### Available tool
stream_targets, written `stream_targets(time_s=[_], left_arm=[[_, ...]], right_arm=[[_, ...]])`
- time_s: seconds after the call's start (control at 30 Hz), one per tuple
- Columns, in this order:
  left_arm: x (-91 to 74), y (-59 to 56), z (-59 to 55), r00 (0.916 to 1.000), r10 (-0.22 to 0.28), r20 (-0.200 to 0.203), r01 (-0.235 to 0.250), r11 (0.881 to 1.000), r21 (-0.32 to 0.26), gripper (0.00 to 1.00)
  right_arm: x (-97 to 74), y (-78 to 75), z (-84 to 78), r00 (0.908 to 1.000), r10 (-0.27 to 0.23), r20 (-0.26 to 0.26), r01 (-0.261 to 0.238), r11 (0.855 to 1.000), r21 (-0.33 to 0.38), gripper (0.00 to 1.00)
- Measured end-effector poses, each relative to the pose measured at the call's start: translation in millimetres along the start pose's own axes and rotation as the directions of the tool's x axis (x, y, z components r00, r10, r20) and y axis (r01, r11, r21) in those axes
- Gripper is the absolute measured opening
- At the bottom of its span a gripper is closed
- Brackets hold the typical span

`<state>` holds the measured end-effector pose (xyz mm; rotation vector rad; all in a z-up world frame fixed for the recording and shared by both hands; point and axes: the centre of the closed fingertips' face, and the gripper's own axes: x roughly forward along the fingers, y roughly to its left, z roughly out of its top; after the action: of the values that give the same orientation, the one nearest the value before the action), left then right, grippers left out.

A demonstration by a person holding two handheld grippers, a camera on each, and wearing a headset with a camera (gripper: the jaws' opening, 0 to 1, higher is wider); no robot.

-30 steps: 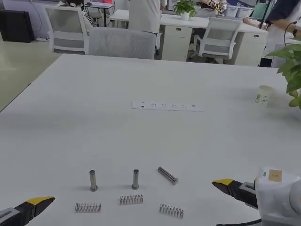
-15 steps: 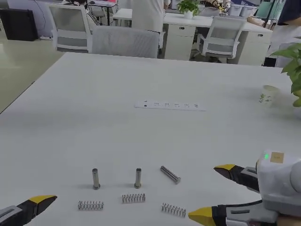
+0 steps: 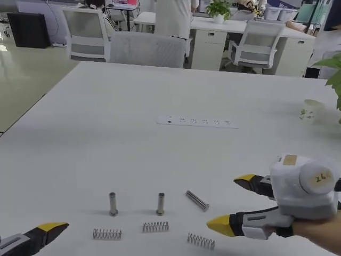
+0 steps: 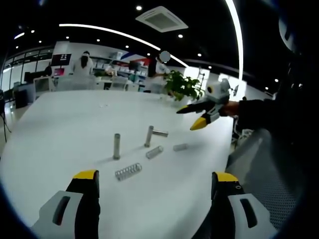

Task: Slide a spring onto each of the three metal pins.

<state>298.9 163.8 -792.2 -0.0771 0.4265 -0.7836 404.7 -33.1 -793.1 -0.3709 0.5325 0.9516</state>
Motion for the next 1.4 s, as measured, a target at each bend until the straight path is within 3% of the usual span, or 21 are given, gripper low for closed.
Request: stream_targets(time_s=[0.3, 0.8, 1.4], left_arm=[[-0.9, -1.1, -0.3, 1.0, 0.003, -0.005, -0.003, 1.0, 0.002, 0.9], [-2.5, 2.1, -4.8, 0.9997, 0.02, -0.012, -0.021, 1.0, -0.008, 0.9], [2.2, 2.5, -8.9, 0.9994, 0.018, -0.03, -0.018, 1.0, -0.012, 0.89]], right_arm=[[19.8, -12.2, 1.9, 0.9989, 0.003, -0.046, -0.004, 1.0, -0.002, 0.68], [50.1, -19.8, 3.4, 0.9933, 0.031, -0.111, -0.032, 0.999, -0.006, 0.59], [78.2, -23.3, -6.9, 0.9749, 0.032, -0.22, -0.029, 0.999, 0.015, 0.32]])
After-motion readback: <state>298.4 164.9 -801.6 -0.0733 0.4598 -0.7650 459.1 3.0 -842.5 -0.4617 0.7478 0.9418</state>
